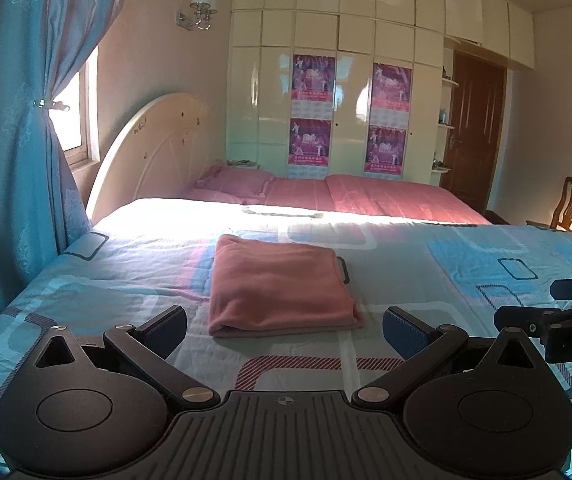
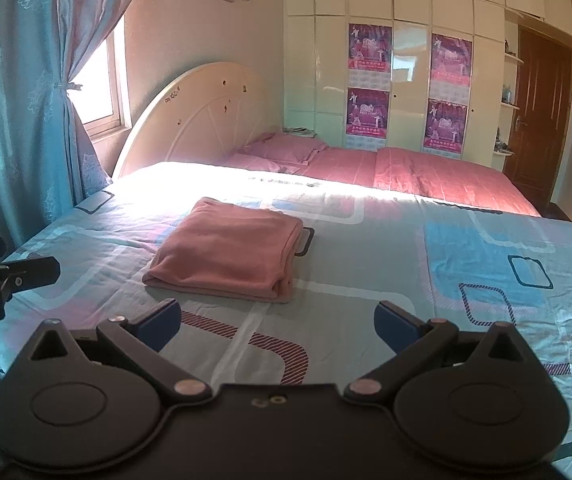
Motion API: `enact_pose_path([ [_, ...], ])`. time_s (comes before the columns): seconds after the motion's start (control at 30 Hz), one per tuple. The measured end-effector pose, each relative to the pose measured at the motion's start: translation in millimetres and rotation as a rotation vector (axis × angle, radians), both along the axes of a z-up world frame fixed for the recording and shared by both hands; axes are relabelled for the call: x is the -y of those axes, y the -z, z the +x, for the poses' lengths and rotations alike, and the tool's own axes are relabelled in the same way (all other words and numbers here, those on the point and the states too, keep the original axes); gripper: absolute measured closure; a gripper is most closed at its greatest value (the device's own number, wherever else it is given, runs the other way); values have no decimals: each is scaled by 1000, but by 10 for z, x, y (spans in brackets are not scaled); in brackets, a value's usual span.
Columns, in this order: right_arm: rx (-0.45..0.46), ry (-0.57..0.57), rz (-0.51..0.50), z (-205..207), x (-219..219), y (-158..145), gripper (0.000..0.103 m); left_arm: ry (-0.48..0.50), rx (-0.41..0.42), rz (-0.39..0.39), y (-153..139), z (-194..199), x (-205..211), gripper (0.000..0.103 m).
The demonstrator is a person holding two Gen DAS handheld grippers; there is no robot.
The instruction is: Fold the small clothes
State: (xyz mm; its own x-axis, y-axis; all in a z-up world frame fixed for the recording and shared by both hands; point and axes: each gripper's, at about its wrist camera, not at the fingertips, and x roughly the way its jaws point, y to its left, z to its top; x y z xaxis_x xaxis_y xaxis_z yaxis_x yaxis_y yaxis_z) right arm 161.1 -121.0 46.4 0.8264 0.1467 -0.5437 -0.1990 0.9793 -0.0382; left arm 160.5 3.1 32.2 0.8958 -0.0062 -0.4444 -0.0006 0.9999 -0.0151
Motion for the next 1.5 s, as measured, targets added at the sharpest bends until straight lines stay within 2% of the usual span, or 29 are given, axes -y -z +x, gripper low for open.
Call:
enact_pose_path([
  [1.5, 11, 0, -15, 2, 44, -41, 1, 18, 1, -2, -13, 52, 3, 0],
])
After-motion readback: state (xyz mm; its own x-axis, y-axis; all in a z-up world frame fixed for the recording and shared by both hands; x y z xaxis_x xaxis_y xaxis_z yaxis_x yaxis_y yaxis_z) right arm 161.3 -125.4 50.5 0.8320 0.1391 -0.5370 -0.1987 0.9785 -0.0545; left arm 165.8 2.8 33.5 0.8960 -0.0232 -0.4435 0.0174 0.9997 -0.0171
